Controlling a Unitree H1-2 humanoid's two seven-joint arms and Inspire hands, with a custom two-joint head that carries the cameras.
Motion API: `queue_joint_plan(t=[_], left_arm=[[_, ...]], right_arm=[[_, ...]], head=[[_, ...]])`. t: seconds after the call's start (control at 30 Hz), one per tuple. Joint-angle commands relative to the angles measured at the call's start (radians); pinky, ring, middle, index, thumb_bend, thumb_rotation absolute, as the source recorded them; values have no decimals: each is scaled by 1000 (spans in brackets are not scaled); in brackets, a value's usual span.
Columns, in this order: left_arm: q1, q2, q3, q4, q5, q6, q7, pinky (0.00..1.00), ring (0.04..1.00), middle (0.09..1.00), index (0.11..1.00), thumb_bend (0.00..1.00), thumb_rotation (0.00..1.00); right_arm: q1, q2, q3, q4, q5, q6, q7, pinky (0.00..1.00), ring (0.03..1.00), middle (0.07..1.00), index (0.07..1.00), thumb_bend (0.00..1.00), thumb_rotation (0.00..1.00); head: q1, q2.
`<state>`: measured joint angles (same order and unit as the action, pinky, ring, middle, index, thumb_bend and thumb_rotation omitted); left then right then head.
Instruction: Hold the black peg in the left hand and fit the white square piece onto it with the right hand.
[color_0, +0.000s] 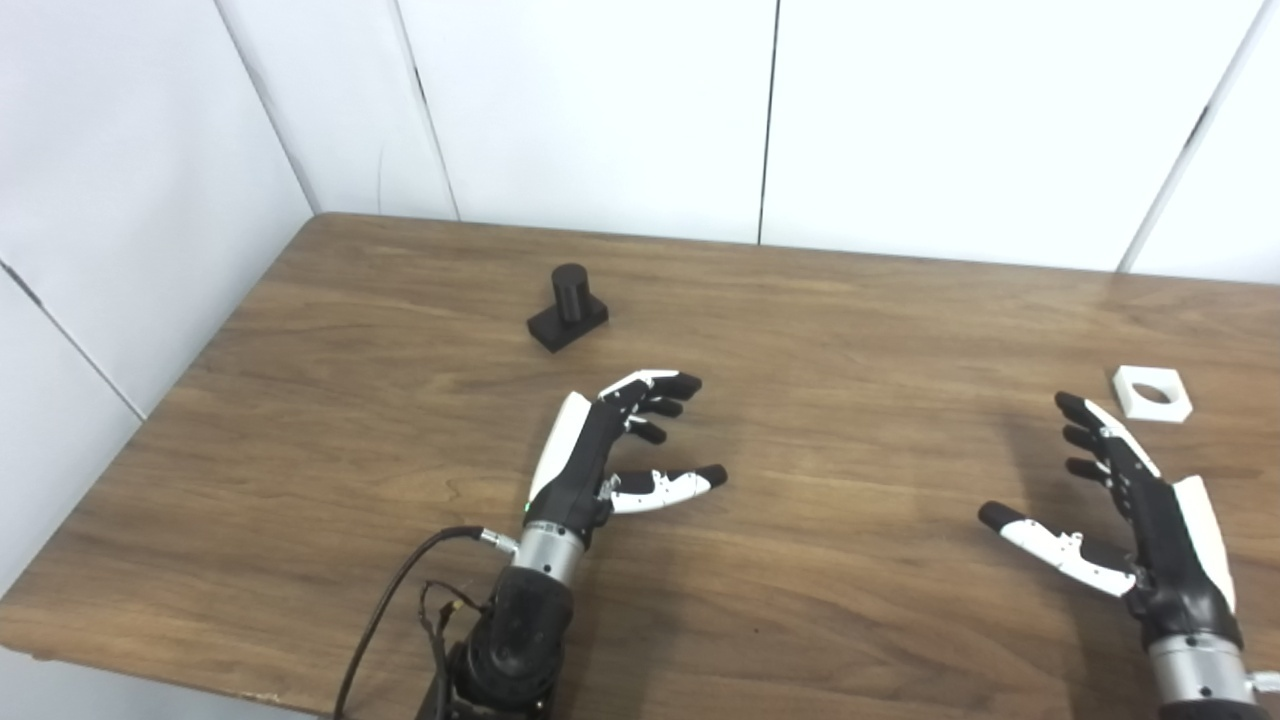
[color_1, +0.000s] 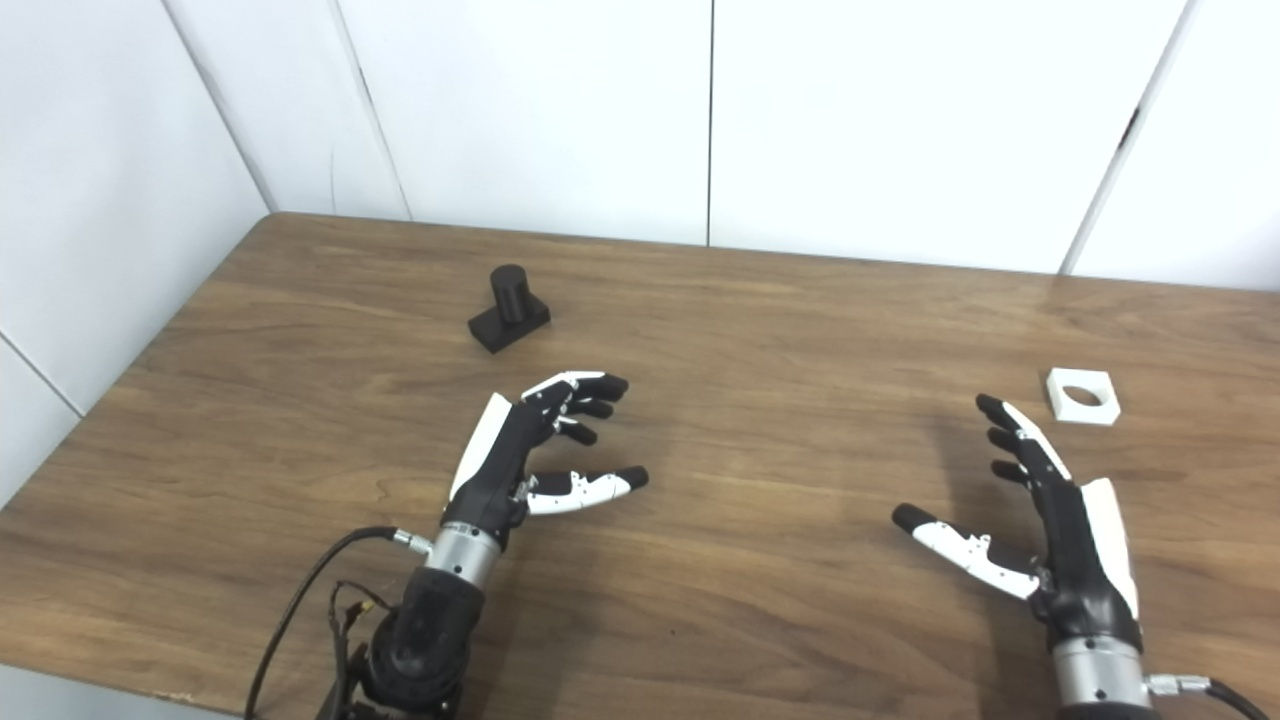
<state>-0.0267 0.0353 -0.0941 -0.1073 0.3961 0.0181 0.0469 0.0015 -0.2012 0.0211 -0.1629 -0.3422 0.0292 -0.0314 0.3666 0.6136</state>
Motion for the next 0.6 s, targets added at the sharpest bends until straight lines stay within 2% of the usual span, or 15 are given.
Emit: queue_joint_plan(t=[0.0, 0.23, 0.57], left_arm=[[-29, 3, 5, -43, 8, -10, 19, 613, 723, 753, 696, 719, 93], [-29, 1, 11, -46, 12, -9, 22, 621, 723, 752, 701, 718, 78], [-30, -4, 22, -51, 24, -3, 34, 612, 722, 750, 708, 719, 117]], right_arm=[[-32, -13, -5, -24, -5, -23, -1, 798, 873, 899, 871, 795, 361], [-34, -13, -7, -21, -1, -23, -1, 798, 867, 898, 871, 799, 354], [-35, -11, -7, -19, -2, -27, -5, 784, 860, 896, 867, 807, 354]], head=[[1, 1], [1, 2], [0, 4]])
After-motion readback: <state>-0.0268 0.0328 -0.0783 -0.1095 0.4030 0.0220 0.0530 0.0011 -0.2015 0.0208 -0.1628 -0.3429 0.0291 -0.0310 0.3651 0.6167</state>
